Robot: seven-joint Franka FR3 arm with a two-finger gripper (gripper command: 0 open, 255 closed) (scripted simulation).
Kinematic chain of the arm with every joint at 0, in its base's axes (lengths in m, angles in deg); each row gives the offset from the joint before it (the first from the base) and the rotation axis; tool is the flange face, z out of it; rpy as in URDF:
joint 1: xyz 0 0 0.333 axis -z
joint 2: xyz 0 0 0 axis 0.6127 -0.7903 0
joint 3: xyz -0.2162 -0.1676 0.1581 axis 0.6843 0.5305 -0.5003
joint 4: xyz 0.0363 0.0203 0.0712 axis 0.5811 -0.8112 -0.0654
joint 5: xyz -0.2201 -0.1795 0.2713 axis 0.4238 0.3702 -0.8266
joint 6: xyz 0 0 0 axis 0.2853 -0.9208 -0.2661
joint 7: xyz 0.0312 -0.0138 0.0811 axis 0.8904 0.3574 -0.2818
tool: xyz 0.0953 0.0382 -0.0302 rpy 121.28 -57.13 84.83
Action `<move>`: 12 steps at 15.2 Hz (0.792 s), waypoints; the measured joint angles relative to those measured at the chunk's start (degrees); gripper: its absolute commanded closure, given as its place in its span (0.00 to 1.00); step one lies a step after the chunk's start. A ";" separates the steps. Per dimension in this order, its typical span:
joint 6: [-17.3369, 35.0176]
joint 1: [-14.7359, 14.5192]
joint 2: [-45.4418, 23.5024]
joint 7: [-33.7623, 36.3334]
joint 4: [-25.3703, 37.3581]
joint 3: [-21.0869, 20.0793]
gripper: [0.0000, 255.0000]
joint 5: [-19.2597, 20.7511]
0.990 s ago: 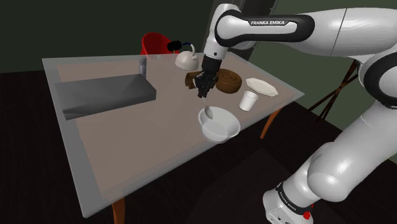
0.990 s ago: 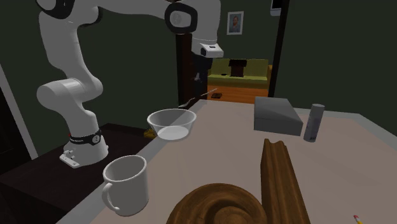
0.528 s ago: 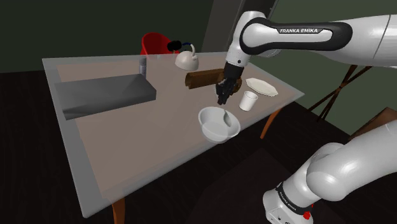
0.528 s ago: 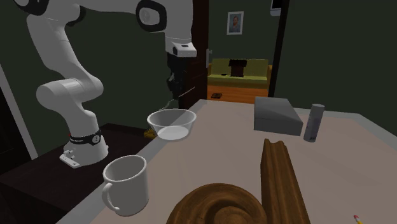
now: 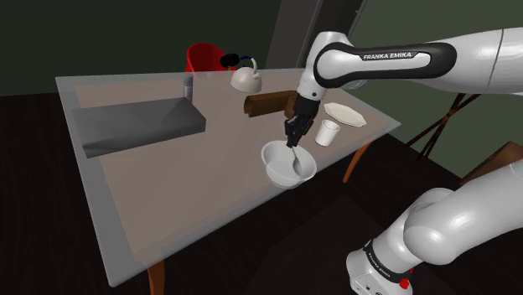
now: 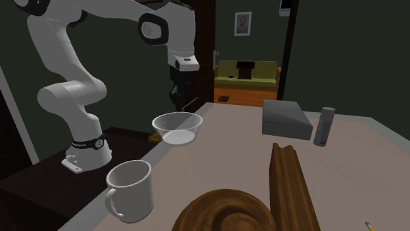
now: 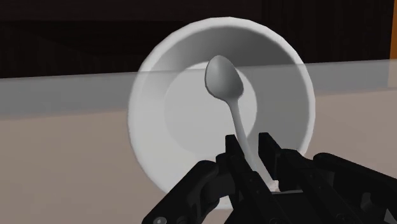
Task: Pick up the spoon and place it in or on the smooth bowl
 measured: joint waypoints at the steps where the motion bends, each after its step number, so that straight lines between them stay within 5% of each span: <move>1: 0.81 -0.06 -0.17 -0.03 -0.63 -0.09 1.00 -0.08; 12: 6.62 -0.15 -2.19 -0.90 -4.25 -0.25 1.00 -0.45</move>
